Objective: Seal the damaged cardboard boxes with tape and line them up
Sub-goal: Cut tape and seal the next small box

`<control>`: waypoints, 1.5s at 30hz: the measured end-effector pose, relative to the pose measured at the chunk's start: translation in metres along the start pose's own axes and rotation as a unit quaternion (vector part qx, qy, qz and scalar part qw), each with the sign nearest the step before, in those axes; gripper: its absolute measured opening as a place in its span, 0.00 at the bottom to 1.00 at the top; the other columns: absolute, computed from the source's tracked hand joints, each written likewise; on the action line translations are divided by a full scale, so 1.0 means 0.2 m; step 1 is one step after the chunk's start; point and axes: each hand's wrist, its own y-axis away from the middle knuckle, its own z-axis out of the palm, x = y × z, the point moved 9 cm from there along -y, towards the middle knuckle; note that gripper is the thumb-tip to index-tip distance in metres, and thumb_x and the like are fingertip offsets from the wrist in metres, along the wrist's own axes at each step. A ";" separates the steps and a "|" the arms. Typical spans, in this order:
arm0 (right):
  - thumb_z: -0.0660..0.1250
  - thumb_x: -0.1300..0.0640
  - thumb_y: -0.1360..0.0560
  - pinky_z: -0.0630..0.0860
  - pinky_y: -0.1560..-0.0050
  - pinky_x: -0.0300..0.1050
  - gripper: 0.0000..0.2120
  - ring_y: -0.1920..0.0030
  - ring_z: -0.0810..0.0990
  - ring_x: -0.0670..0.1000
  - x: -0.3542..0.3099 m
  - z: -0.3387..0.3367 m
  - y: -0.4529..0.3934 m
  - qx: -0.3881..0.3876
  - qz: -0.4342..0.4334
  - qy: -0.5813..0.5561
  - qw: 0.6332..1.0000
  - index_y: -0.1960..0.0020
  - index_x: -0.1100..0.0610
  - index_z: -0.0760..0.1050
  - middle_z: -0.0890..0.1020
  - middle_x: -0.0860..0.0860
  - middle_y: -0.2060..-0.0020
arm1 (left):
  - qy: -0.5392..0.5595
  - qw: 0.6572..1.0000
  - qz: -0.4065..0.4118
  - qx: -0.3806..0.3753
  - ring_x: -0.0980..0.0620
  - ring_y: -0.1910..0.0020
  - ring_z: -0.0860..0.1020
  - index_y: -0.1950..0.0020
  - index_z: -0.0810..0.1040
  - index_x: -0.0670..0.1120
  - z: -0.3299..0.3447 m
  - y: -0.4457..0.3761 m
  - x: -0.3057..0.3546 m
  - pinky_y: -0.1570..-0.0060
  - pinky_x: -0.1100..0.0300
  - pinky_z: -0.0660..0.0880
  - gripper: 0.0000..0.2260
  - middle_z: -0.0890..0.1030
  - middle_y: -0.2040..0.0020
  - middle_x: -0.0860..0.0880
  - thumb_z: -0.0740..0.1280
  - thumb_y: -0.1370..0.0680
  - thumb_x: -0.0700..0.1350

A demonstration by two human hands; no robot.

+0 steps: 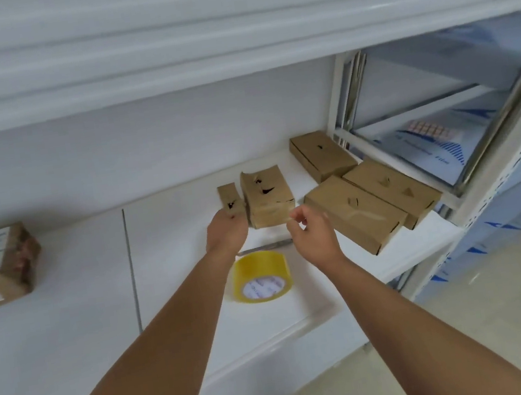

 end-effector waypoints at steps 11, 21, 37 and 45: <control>0.64 0.57 0.22 0.75 0.49 0.48 0.03 0.46 0.76 0.55 0.18 0.03 -0.25 -0.090 -0.029 -0.035 0.995 0.53 0.55 0.75 0.79 0.49 0.54 | -0.156 0.984 -0.081 0.038 0.36 0.37 0.69 0.26 0.63 0.49 0.09 -0.15 0.11 0.39 0.41 0.73 0.25 0.67 0.36 0.40 0.61 0.22 0.53; 0.64 0.54 0.21 0.72 0.45 0.46 0.08 0.43 0.72 0.53 0.27 0.00 -0.36 -0.089 -0.068 -0.022 0.993 0.45 0.57 0.75 0.75 0.49 0.49 | -0.214 0.968 -0.080 0.105 0.39 0.36 0.66 0.30 0.70 0.52 0.15 -0.18 0.15 0.38 0.47 0.70 0.23 0.68 0.34 0.42 0.56 0.25 0.54; 0.67 0.55 0.24 0.67 0.65 0.35 0.16 0.55 0.74 0.51 0.32 0.24 -0.44 -0.082 0.180 -0.178 0.964 0.40 0.62 0.69 0.75 0.52 0.46 | -0.037 0.994 -0.006 0.102 0.44 0.47 0.77 0.39 0.75 0.43 0.26 -0.13 0.32 0.47 0.49 0.76 0.20 0.79 0.46 0.44 0.60 0.20 0.57; 0.62 0.48 0.24 0.74 0.48 0.53 0.11 0.50 0.76 0.51 0.33 0.25 -0.33 -0.067 0.293 -0.277 0.912 0.47 0.54 0.72 0.77 0.56 0.43 | 0.036 0.998 -0.039 0.045 0.48 0.64 0.74 0.52 0.74 0.49 0.23 -0.16 0.24 0.70 0.61 0.65 0.16 0.68 0.61 0.55 0.61 0.23 0.62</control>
